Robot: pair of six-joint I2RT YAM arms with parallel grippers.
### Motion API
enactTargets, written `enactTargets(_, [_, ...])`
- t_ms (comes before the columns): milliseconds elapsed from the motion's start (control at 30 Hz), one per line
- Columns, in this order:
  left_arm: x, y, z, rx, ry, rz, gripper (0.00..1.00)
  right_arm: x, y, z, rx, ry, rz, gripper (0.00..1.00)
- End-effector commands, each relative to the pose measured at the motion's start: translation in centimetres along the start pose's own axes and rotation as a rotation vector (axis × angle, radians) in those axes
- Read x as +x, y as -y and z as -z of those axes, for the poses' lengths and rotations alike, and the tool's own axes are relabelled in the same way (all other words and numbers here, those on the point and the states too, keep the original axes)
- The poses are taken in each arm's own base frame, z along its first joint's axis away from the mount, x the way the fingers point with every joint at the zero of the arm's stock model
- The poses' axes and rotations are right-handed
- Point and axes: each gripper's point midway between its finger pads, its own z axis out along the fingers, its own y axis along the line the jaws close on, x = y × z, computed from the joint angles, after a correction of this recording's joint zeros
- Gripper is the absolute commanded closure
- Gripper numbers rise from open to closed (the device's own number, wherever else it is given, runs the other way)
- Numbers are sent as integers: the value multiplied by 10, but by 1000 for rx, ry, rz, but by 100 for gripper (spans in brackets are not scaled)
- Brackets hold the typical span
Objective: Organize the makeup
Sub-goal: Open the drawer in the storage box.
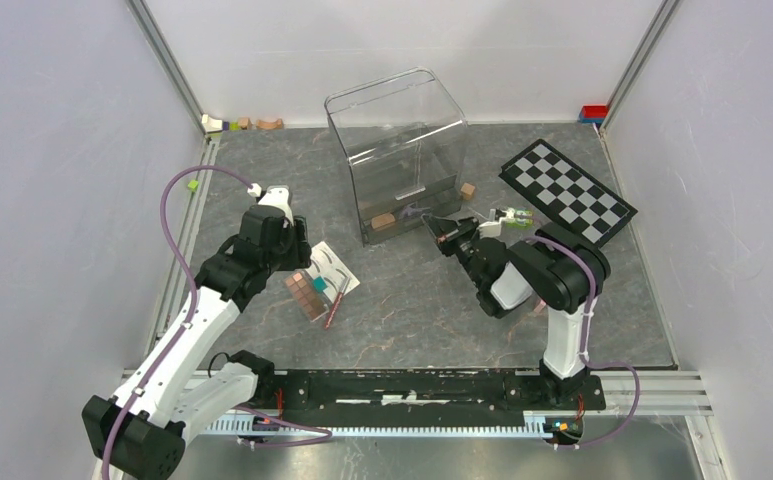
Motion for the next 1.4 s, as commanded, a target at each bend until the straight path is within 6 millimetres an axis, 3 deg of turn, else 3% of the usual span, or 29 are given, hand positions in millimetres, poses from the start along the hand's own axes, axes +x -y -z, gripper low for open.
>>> enactTargets(0, [-10,1,0,7,36,-33,38,-15,-24,32,-132,62,56,100])
enactTargets(300, [-9,0,-1,4,31,-32,38,-18,-21,71,-125,55,27,100])
enactTargets(533, [-9,1,-1,5,30,-33,38,-8,-18,88,-113,15,44,100])
enactTargets(1367, [-11,2,0,16,36,-31,38,32,-10,100,-69,-76,146,99])
